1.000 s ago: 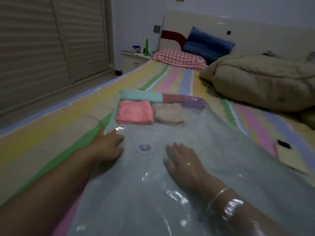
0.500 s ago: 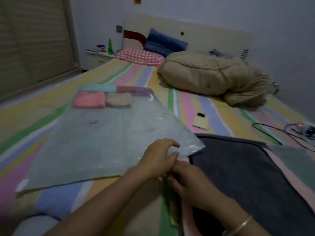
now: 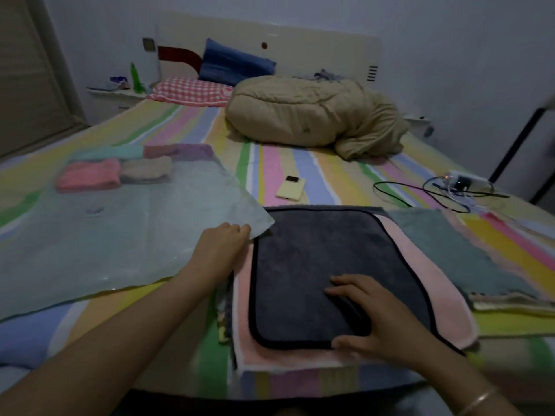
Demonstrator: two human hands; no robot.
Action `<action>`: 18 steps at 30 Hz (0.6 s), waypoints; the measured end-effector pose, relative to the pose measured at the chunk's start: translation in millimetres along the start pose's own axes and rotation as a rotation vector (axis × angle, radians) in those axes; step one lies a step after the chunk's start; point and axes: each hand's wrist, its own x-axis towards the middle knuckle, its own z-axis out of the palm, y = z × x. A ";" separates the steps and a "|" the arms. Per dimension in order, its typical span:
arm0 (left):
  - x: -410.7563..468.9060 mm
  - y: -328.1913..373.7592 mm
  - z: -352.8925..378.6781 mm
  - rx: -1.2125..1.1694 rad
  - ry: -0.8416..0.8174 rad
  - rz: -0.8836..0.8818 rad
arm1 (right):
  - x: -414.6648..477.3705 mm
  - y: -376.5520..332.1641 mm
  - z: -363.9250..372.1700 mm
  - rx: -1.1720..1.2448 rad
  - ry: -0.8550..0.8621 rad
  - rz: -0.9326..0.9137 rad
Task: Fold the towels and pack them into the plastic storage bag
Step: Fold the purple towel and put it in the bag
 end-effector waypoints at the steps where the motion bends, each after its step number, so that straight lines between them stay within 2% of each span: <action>1: 0.2 -2.7 2.8 0.013 0.017 0.030 | -1.9 0.8 1.5 -0.011 -0.007 -0.008; 3: -5.1 -1.0 -7.4 0.054 0.024 0.041 | -4.6 2.0 4.5 -0.024 -0.005 -0.034; 6: -25.0 11.1 -38.2 0.230 -0.246 -0.025 | -9.9 2.6 6.6 -0.040 0.010 -0.063; 8: -33.6 14.5 -46.3 0.250 -0.411 -0.110 | -15.7 1.8 6.1 -0.074 0.059 -0.066; 9: -38.3 20.0 -50.4 0.240 -0.437 -0.129 | -19.3 1.5 6.5 -0.100 0.094 -0.074; 10: -41.0 28.3 -55.4 0.225 -0.361 -0.108 | -22.8 1.3 7.4 -0.127 0.125 -0.087; 12: -43.9 44.3 -64.5 0.094 -0.089 -0.053 | -31.4 4.0 12.7 -0.173 0.163 -0.102; 14: -47.4 64.9 -64.1 -0.094 0.143 0.103 | -41.4 11.9 19.8 -0.231 0.200 -0.097; 16: -55.9 91.8 -58.7 -0.297 0.186 0.320 | -50.6 21.6 25.8 -0.321 0.288 -0.091; 18: -64.0 110.6 -55.1 -0.372 0.142 0.428 | -58.9 27.6 28.2 -0.402 0.421 -0.061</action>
